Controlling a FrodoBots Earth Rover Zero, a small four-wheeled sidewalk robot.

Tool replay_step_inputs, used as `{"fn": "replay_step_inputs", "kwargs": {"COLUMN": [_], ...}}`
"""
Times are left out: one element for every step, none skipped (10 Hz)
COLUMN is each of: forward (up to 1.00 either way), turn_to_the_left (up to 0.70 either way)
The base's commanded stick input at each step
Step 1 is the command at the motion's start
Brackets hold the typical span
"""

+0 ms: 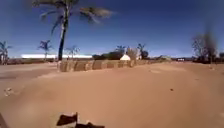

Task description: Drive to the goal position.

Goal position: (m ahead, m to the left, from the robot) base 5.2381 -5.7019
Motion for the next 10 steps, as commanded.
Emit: {"fn": "replay_step_inputs", "kwargs": {"forward": [0.7, 0.7, 0.7, 0.7, 0.7, 0.7, 0.7, 0.7, 0.7, 0.7], "turn_to_the_left": [0.0, 0.0, -0.15, -0.32, -0.35, -0.35, -0.3, -0.23, -0.13, -0.02]}}
